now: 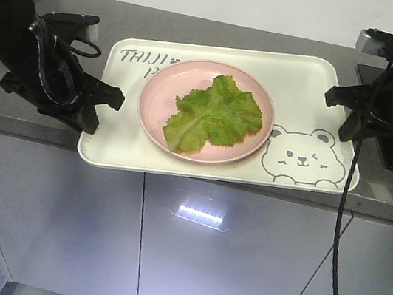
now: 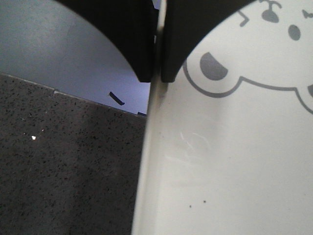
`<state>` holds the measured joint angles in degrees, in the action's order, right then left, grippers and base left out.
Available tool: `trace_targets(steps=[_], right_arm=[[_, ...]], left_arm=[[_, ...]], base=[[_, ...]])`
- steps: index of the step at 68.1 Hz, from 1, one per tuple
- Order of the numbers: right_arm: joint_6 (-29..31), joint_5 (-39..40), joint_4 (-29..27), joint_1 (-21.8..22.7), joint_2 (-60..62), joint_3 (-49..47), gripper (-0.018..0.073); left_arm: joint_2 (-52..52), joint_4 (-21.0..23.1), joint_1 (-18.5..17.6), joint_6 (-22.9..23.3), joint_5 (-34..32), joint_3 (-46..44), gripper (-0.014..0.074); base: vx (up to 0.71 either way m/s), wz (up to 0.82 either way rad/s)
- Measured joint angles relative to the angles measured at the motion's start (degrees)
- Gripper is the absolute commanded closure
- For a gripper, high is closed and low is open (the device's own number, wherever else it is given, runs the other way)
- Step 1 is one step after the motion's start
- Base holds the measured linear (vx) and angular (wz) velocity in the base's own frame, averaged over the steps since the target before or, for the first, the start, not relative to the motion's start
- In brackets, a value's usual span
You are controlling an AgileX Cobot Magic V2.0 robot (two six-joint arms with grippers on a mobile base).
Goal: Transfer vegetables to tray and serve
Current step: 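Drive the base up to the far counter holding the tray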
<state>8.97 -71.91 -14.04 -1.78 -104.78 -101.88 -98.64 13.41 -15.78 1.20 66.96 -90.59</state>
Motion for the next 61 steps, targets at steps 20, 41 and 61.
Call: trace_targets(steps=[20, 41, 61], right_arm=[[0.0, 0.0, 0.0, 0.0, 0.0, 0.0, 0.0565], [0.0, 0.0, 0.0, 0.0, 0.0, 0.0, 0.0565], [0.0, 0.0, 0.0, 0.0, 0.0, 0.0, 0.0565]], left_arm=[[0.0, 0.0, 0.0, 0.0, 0.0, 0.0, 0.0602], [0.0, 0.0, 0.0, 0.0, 0.0, 0.0, 0.0602], [0.0, 0.0, 0.0, 0.0, 0.0, 0.0, 0.0602]], base=[[0.09, -0.06], [0.08, 0.0], [0.07, 0.05]])
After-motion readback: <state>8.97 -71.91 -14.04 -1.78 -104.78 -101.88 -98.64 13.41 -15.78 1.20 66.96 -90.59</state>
